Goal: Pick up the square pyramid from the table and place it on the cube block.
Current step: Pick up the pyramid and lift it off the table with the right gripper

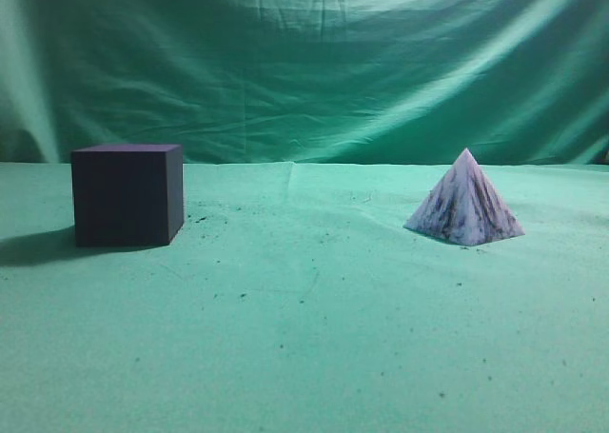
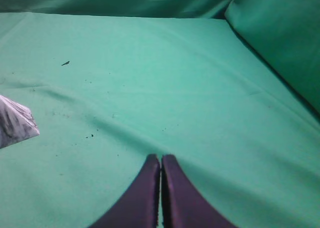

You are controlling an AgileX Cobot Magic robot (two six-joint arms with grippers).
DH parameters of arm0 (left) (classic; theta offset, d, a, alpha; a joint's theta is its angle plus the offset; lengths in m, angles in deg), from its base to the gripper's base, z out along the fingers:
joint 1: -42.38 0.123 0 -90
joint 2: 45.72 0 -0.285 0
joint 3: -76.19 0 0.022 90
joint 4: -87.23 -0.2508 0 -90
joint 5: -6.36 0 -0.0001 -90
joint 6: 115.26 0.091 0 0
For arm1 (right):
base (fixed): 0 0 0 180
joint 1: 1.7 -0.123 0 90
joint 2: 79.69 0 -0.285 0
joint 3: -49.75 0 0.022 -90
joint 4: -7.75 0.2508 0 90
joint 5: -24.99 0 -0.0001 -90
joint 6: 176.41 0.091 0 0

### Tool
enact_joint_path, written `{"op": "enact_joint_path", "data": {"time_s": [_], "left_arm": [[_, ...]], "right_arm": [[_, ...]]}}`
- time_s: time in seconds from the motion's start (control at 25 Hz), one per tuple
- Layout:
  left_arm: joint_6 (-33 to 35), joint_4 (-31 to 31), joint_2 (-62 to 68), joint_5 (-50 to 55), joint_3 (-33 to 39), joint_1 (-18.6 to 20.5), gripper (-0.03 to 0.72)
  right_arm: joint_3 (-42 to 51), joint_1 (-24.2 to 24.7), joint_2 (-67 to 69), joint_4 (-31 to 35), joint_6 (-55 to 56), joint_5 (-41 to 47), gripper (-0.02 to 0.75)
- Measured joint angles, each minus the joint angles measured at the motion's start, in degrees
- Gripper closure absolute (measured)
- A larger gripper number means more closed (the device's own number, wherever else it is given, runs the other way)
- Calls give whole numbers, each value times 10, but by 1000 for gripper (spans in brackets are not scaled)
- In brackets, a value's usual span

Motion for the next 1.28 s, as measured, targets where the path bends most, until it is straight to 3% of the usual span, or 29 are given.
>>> {"op": "enact_joint_path", "data": {"time_s": [1.0,1.08,1.28], "left_arm": [[0,0,0,0,0,0,688],[0,0,0,0,0,0,688],[0,0,0,0,0,0,688]], "right_arm": [[0,0,0,-17,-1,-7,738],[1,0,0,-24,-1,-56,738],[1,0,0,14,39,-300,738]]}}
